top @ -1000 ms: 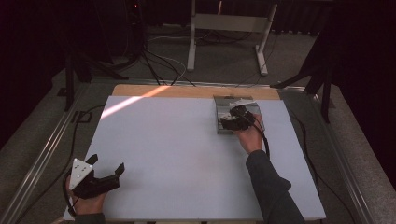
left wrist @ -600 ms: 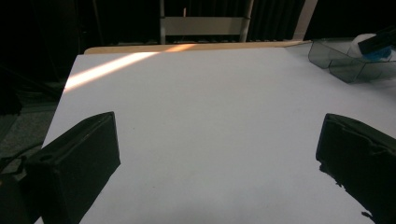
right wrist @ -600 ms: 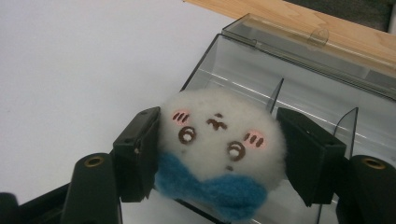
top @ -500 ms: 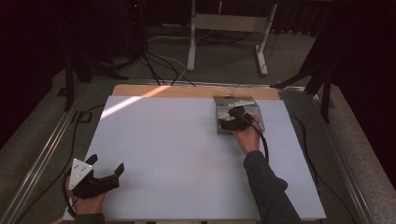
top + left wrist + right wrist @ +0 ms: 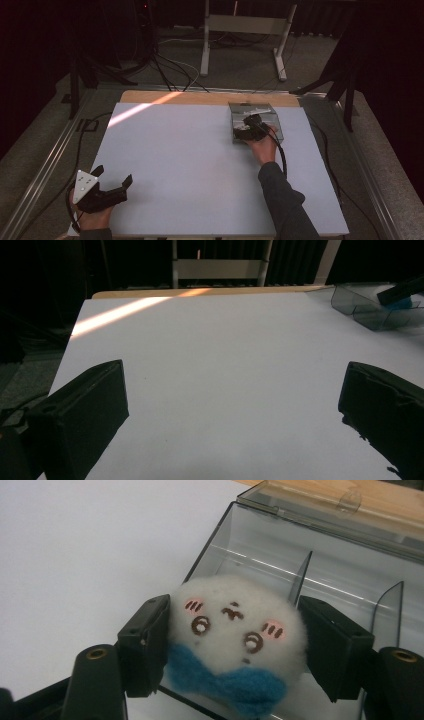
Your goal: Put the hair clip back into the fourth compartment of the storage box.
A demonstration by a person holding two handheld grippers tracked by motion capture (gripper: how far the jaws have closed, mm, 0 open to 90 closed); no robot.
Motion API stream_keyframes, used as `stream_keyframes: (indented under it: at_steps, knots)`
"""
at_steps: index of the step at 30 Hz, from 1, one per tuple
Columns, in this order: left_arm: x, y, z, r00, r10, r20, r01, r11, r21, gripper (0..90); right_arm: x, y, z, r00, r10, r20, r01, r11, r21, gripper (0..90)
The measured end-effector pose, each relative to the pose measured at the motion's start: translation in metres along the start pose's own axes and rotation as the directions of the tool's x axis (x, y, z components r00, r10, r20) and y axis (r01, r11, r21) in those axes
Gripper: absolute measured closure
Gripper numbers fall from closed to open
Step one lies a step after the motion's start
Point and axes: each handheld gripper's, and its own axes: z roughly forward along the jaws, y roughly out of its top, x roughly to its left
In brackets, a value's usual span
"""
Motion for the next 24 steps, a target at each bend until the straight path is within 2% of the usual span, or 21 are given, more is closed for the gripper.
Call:
stream_keyframes:
  at_steps: [6,11,16,24]
  knots:
    - [-0.0007,0.0000,0.0002,1.0000,0.005,-0.002,-0.005,1.0000,0.002,0.6,-0.0023,-0.0013,0.0005,0.9993,0.028,-0.025,-0.028,0.9996,0.005,26.9]
    - [-0.0011,-0.0001,0.0004,1.0000,0.006,-0.004,-0.006,1.0000,0.004,0.6,-0.0019,-0.0012,-0.0015,0.9986,0.024,-0.047,-0.024,0.9997,-0.004,22.5]
    - [-0.0013,0.0001,0.0002,1.0000,0.007,-0.005,-0.007,1.0000,0.001,0.6,-0.0003,-0.0006,-0.0028,0.9992,0.021,-0.035,-0.021,0.9997,-0.013,19.4]
    - [-0.0011,-0.0001,0.0004,1.0000,0.008,-0.006,-0.008,1.0000,0.003,0.6,-0.0015,0.0016,-0.0077,0.9995,0.030,0.006,-0.030,0.9977,-0.061,17.7]
